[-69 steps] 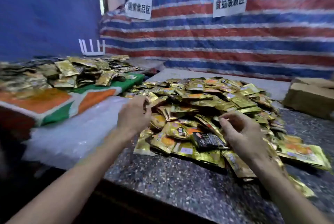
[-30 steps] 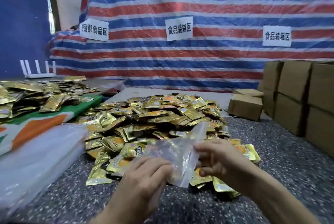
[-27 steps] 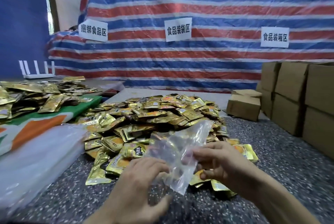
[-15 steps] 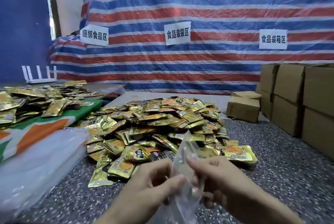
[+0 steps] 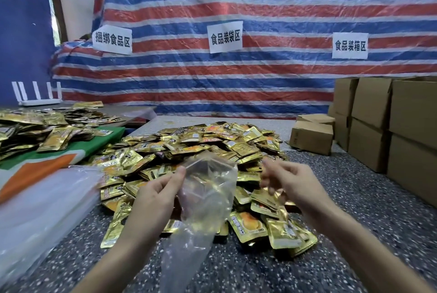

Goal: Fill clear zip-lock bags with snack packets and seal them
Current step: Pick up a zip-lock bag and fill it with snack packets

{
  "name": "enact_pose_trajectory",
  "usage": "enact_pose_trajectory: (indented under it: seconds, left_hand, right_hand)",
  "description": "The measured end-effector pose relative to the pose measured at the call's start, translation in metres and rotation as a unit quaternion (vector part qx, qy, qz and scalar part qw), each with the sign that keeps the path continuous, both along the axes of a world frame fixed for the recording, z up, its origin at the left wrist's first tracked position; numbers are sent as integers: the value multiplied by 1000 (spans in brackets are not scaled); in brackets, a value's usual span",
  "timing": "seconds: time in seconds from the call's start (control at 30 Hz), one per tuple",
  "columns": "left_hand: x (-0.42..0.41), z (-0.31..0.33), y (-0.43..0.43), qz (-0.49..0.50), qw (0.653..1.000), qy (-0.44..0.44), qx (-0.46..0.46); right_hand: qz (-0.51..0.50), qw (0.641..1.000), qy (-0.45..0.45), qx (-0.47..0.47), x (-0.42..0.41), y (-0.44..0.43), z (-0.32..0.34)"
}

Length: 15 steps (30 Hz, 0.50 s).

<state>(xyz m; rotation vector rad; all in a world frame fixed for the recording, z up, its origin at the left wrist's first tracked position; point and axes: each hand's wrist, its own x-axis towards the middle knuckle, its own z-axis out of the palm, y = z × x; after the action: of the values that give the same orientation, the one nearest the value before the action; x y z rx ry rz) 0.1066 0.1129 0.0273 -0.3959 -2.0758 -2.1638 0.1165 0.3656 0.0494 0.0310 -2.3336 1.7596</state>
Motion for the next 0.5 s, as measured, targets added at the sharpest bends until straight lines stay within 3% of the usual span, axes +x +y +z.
enact_pose_trajectory:
  seconds: [0.07, 0.17, 0.3, 0.5]
  left_hand:
    - [-5, -1, 2, 13, 1000, 1, 5]
    - [-12, -2, 4, 38, 999, 18, 4]
    - [-16, -4, 3, 58, 996, 65, -16]
    - [-21, 10, -4, 136, 979, 153, 5]
  right_hand:
    - [-75, 978, 61, 183, -27, 5, -13]
    - [-90, 927, 20, 362, -66, 7, -36]
    - [-104, 922, -40, 370, -97, 5, -47]
    - [-144, 893, 97, 416, -102, 10, -40]
